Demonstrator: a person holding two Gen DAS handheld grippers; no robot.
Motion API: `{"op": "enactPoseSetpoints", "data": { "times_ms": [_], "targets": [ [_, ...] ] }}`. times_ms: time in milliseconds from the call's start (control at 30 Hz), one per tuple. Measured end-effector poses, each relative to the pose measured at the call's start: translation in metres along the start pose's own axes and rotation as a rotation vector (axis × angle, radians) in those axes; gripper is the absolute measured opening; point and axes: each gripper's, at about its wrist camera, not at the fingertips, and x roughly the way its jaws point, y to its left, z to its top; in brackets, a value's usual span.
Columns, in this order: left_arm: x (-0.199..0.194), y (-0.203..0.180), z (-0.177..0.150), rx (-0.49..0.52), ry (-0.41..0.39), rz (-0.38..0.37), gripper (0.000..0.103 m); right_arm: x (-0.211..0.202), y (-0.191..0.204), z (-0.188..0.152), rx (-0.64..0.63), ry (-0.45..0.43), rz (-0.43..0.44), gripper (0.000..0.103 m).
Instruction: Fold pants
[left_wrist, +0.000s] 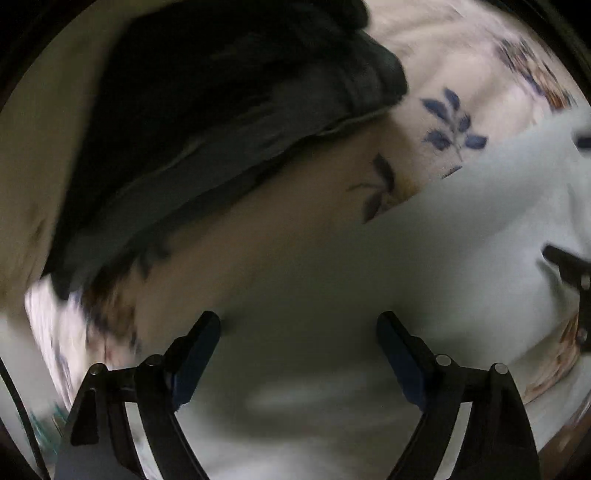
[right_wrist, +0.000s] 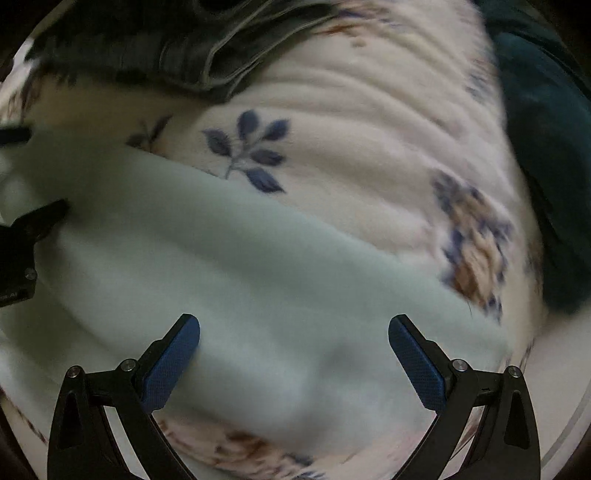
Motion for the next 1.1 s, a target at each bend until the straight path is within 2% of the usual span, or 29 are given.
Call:
{"op": "enactPoseSetpoints", "data": {
  "times_ms": [33, 100, 200, 300, 333, 367, 400, 467, 500, 567, 667, 833, 900, 1033, 1067, 1100],
  "targets": [
    [0.005, -0.003, 0.006, 0.060, 0.012, -0.019, 0.087, 0.006, 0.001, 0.010, -0.037, 0.010, 0.003, 0.103],
    [0.010, -0.005, 0.011, 0.112, 0.029, -0.042, 0.087, 0.016, 0.005, 0.023, -0.108, 0.029, 0.015, 0.103],
    [0.022, -0.008, 0.016, 0.181, 0.090, -0.111, 0.087, 0.041, 0.004, 0.044, -0.192, 0.098, 0.075, 0.088],
    [0.019, -0.003, 0.018, 0.174, 0.096, -0.155, 0.087, 0.055, 0.003, 0.053, -0.196, 0.131, 0.147, 0.073],
    [0.016, -0.002, 0.017, 0.169, 0.086, -0.164, 0.087, 0.054, 0.005, 0.052, -0.201, 0.121, 0.163, 0.062],
    [0.011, -0.001, 0.013, 0.169, 0.069, -0.169, 0.083, 0.051, 0.006, 0.050, -0.206, 0.102, 0.172, 0.048],
    [0.006, 0.000, 0.010, 0.167, 0.053, -0.184, 0.078, 0.047, 0.008, 0.048, -0.209, 0.087, 0.177, 0.040],
    [-0.002, 0.002, 0.004, 0.151, 0.037, -0.213, 0.053, 0.040, 0.010, 0.040, -0.203, 0.059, 0.165, 0.020],
    [-0.011, 0.002, 0.001, 0.144, 0.022, -0.215, 0.048, 0.035, 0.008, 0.034, -0.183, 0.041, 0.168, 0.018],
    [-0.019, 0.001, -0.007, 0.125, 0.013, -0.219, 0.026, 0.028, 0.002, 0.026, -0.139, 0.016, 0.203, 0.014],
    [-0.037, -0.003, -0.023, 0.066, -0.017, -0.212, 0.015, 0.013, -0.008, 0.009, -0.056, -0.026, 0.273, 0.011],
    [-0.096, 0.004, -0.062, -0.059, -0.106, -0.232, 0.011, -0.002, -0.008, -0.025, 0.018, -0.057, 0.297, 0.010],
    [-0.126, 0.008, -0.085, -0.131, -0.129, -0.250, 0.011, -0.012, -0.006, -0.048, 0.067, -0.065, 0.313, 0.010],
    [-0.130, -0.007, -0.115, -0.281, -0.069, -0.289, 0.011, -0.030, 0.005, -0.093, 0.167, -0.072, 0.326, 0.009],
    [-0.124, -0.014, -0.115, -0.296, -0.058, -0.284, 0.011, -0.030, 0.008, -0.102, 0.205, -0.061, 0.328, 0.009],
    [-0.132, -0.023, -0.131, -0.310, -0.044, -0.289, 0.011, -0.034, 0.017, -0.119, 0.243, -0.054, 0.326, 0.009]
  ]
}}
